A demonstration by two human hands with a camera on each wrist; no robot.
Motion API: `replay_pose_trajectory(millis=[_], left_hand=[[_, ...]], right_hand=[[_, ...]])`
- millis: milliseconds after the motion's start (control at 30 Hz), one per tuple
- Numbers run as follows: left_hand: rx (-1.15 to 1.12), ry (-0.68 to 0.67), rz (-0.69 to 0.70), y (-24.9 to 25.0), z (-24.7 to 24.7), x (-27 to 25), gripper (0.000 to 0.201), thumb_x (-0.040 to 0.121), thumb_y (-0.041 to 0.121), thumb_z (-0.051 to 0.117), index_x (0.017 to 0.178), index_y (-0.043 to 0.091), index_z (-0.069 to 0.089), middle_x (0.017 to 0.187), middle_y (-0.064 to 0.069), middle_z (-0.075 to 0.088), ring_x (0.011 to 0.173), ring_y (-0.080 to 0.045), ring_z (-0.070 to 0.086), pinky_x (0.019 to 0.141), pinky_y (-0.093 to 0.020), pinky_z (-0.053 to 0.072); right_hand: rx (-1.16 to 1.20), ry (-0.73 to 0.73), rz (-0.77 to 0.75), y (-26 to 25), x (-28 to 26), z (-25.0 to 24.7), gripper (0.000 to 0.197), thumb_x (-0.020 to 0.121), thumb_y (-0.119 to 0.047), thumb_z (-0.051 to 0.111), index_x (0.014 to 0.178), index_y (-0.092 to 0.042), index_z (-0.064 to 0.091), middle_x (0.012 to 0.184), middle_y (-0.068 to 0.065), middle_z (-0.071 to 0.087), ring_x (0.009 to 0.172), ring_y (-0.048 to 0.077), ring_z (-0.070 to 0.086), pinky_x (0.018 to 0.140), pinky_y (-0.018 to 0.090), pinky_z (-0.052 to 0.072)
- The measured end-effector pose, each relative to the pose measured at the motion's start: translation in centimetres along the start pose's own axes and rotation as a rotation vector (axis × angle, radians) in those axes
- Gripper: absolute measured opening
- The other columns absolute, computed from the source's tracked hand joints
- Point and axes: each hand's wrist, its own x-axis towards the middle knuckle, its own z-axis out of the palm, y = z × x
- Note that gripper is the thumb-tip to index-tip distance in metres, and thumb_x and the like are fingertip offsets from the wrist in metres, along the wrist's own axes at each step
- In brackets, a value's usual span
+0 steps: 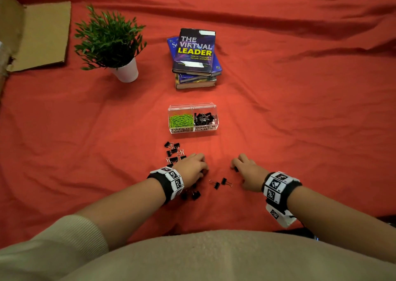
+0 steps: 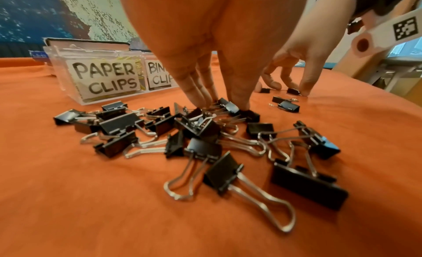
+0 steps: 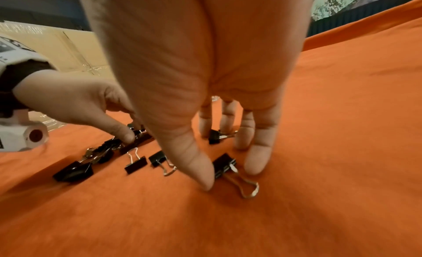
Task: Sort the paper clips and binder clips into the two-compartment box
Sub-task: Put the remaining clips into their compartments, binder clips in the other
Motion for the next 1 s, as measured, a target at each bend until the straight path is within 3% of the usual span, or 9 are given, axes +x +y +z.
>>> replay_pose_trajectory(millis=[100,200,400,533,633,767,900,1000], left_hand=[[-0.019,-0.009,-0.040,-0.2,0.3,-0.1,0.035,0.090,0.021,0.060,0.124,0.017,0.057,0.118,-0.006,0.047,0.114,-0.024,0.046,0.093,-0.037,0.043],[-0.010,-0.005,-0.078,-0.3,0.4,-0.3,0.033,0.090,0.023,0.060,0.119,0.011,0.053,0.114,-0.008,0.043,0.107,-0.026,0.048,0.088,-0.039,0.046],[0.017,0.002,-0.095,-0.3,0.5,-0.7,0.025,0.091,0.025,0.060,0.102,0.005,0.050,0.111,-0.010,0.039,0.093,-0.026,0.049,0.078,-0.041,0.049],[-0.007,0.005,-0.095,-0.4,0.2,-0.9,0.024,0.091,0.024,0.059,0.100,0.004,0.050,0.110,-0.011,0.042,0.089,-0.028,0.052,0.077,-0.042,0.048],[-0.051,0.035,-0.113,-0.6,-0.1,-1.0,0.023,0.091,0.022,0.058,0.102,0.004,0.052,0.111,-0.011,0.046,0.093,-0.031,0.056,0.079,-0.040,0.047],[-0.158,0.093,-0.151,-1.0,-0.3,-1.1,0.019,0.089,0.021,0.060,0.100,0.005,0.057,0.110,-0.012,0.055,0.099,-0.030,0.057,0.084,-0.036,0.044],[-0.266,0.169,-0.231,-1.5,-1.2,-1.0,0.018,0.088,0.022,0.064,0.096,0.007,0.064,0.103,-0.011,0.067,0.098,-0.026,0.061,0.081,-0.029,0.044],[-0.317,0.231,-0.276,-1.6,-2.5,-0.6,0.018,0.087,0.026,0.065,0.094,0.010,0.065,0.097,-0.009,0.069,0.092,-0.024,0.063,0.076,-0.027,0.044]], right_hand=[[0.065,0.010,-0.017,-0.2,0.1,0.2,0.033,0.076,0.000,0.054,0.105,-0.015,0.049,0.109,0.002,0.037,0.099,0.027,0.051,0.072,0.030,0.039],[0.058,0.015,-0.038,-0.3,0.2,0.6,0.021,0.077,-0.001,0.051,0.087,-0.019,0.051,0.099,-0.002,0.037,0.094,0.025,0.054,0.072,0.028,0.037],[0.171,0.084,-0.086,-0.8,0.6,1.0,0.017,0.074,-0.003,0.056,0.075,-0.020,0.052,0.090,-0.005,0.044,0.079,0.016,0.052,0.069,0.022,0.035],[0.490,0.210,-0.014,-2.2,1.4,-1.1,0.027,0.072,-0.001,0.064,0.063,-0.025,0.054,0.069,-0.007,0.056,0.058,0.008,0.053,0.063,0.026,0.046],[0.712,0.282,0.020,-3.7,2.9,-4.6,0.020,0.079,-0.002,0.066,0.066,-0.016,0.061,0.063,-0.001,0.063,0.054,0.009,0.058,0.058,0.024,0.052],[0.799,0.410,-0.008,-6.0,6.3,-9.5,0.021,0.084,0.000,0.063,0.068,-0.013,0.059,0.066,0.003,0.061,0.050,0.008,0.058,0.054,0.021,0.053],[0.675,0.455,0.020,-7.6,9.7,-11.7,0.021,0.084,-0.003,0.058,0.069,-0.018,0.060,0.065,-0.001,0.058,0.060,0.019,0.057,0.061,0.034,0.053],[0.480,0.455,0.024,-8.1,10.5,-11.7,0.015,0.082,-0.004,0.056,0.085,-0.010,0.069,0.078,0.005,0.066,0.072,0.022,0.060,0.067,0.027,0.047]])
